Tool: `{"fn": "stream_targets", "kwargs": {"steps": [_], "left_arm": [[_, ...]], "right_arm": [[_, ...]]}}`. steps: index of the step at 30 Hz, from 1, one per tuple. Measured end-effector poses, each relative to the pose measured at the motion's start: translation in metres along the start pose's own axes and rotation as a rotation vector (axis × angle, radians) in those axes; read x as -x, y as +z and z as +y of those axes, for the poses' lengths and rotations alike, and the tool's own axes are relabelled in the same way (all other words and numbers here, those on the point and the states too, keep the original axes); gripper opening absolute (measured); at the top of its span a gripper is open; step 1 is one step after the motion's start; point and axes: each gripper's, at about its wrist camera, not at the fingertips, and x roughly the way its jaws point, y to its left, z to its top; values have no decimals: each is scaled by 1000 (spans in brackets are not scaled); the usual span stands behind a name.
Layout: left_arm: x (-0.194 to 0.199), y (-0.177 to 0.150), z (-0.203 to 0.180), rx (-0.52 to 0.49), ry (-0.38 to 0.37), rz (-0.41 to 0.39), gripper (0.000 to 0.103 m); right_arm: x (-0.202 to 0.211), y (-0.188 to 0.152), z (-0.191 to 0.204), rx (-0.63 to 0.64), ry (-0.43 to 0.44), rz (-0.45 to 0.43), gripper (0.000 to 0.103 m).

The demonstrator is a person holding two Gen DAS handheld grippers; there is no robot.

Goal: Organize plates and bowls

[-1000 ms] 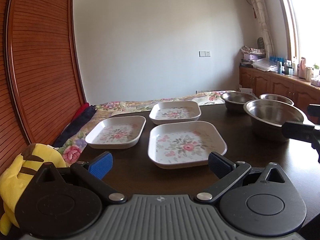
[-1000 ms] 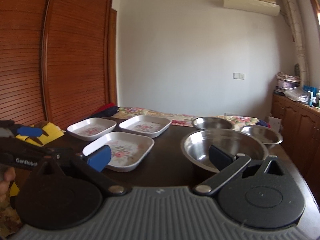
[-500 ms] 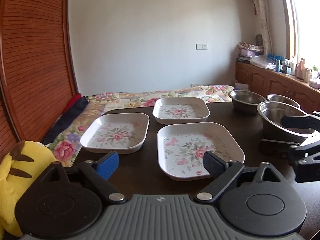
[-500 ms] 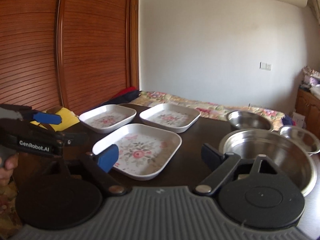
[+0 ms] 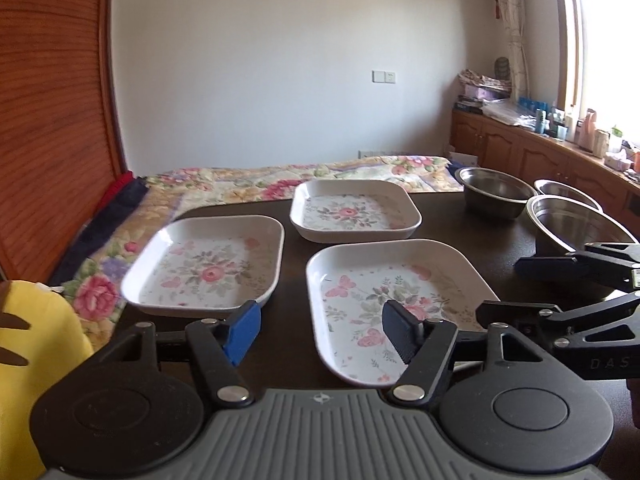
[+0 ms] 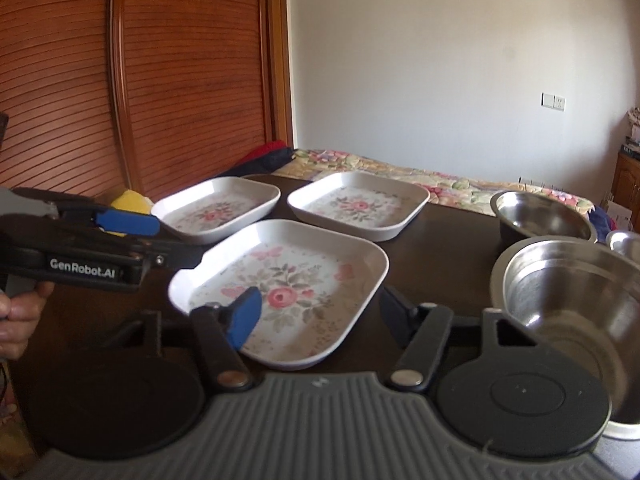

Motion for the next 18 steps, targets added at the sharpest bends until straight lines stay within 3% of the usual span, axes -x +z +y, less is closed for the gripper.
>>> {"fn": "stream_targets", "kwargs": {"steps": [4, 14, 18], "left_arm": [[-13, 1, 5, 14, -31, 26, 65], [-33, 1, 13, 35, -59, 66, 54], [-40, 1, 15, 42, -62, 86, 44]], "right_arm": [[-9, 0, -1, -11, -1, 28, 52], [-21, 1, -3, -15, -28, 69, 46], [-26, 0, -5, -18, -34, 83, 44]]}}
